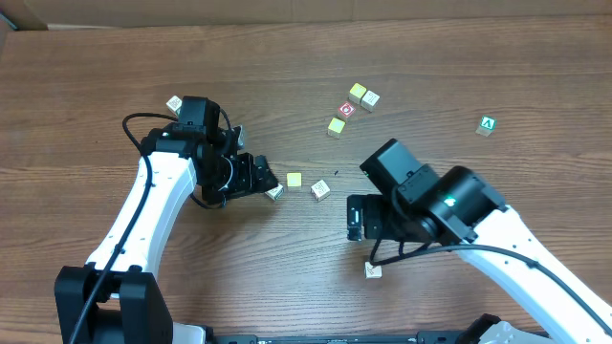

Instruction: Flip 4 blocks

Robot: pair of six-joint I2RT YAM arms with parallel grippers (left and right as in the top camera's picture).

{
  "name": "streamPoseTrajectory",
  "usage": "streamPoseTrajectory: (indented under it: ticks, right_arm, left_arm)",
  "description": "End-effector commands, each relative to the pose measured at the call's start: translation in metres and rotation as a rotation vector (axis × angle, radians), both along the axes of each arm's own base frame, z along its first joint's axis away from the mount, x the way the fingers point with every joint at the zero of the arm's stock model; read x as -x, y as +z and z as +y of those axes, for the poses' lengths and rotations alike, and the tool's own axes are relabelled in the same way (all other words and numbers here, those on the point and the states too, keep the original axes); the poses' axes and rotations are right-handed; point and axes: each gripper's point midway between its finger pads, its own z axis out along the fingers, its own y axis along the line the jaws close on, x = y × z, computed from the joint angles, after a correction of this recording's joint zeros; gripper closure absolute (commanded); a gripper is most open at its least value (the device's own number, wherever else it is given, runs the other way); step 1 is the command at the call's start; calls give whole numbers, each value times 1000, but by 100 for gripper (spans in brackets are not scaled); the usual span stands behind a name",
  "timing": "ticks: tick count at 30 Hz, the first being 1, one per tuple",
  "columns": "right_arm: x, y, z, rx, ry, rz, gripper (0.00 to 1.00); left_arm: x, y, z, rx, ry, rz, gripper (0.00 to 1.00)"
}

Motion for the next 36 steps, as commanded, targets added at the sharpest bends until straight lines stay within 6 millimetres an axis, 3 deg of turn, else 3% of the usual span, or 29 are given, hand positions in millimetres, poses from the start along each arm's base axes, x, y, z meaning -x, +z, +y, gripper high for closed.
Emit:
streamPoseTrajectory:
  ticks: [1, 3, 7, 11, 16, 22, 26, 33, 36]
  right_arm:
    - [3, 27, 1, -38, 26, -36, 0]
    - [9, 35, -2, -52, 30, -37, 0]
    - [24, 46, -5, -97, 42, -25, 1]
    - [40, 54, -10, -130, 53, -9, 1]
    - [57, 62, -10, -185, 73, 28, 1]
    - [67, 65, -12, -204, 69, 52, 1]
    - [69, 64, -13, -198, 68, 62, 1]
    - [71, 63, -15, -189, 64, 74, 1]
    - [72, 63, -15, -188, 64, 75, 1]
  left_arm:
    - [-12, 0, 4, -57, -79, -74, 5]
    - [-20, -1, 2, -79, -191, -151, 13]
    - [-39, -10, -2, -147, -373, -271, 12]
    - [-48, -26, -8, -173, -485, -305, 24]
    - [-47, -51, -13, -183, -607, -287, 21]
    - [-41, -74, -13, -168, -644, -229, 24]
    - [-37, -88, -15, -161, -654, -189, 53]
    - [-32, -101, -26, -160, -691, -165, 46]
    - [-35, -100, -29, -165, -692, -181, 53]
